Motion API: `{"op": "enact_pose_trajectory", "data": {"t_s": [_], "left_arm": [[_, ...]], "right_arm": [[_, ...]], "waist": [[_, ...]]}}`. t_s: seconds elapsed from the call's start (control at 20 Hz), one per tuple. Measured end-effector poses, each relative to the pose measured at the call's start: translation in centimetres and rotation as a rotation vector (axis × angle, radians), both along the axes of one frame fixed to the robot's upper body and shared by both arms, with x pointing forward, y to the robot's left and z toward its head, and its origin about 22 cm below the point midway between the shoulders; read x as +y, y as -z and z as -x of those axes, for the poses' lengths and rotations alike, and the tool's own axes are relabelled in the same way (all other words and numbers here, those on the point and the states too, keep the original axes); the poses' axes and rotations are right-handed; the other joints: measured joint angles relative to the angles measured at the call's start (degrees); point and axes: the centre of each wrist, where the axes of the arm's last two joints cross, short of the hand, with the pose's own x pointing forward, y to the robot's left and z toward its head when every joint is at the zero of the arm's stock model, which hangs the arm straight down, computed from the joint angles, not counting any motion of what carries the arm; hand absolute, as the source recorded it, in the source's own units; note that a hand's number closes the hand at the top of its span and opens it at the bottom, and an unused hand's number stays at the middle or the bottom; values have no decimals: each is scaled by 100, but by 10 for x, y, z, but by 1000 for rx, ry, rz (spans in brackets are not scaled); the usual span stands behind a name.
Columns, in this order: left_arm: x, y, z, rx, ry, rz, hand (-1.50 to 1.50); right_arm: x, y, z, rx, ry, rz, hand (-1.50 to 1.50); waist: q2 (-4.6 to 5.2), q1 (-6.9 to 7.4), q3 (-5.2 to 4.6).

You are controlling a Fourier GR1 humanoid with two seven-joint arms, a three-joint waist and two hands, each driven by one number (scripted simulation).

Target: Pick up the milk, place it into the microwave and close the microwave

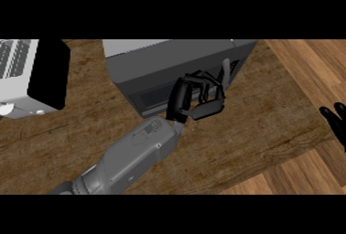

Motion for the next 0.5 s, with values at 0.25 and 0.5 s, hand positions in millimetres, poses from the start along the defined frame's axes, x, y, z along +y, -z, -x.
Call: {"op": "enact_pose_trajectory", "data": {"t_s": [0.25, 0.5], "left_arm": [[1, 2, -1, -17, -12, 17, 150], [2, 4, -1, -32, -25, 28, 150]], "right_arm": [[-2, -6, -1, -5, -6, -2, -150], [-5, -11, -1, -3, -2, -5, -150]], "waist": [[1, -45, 4], [4, -76, 11]]}}
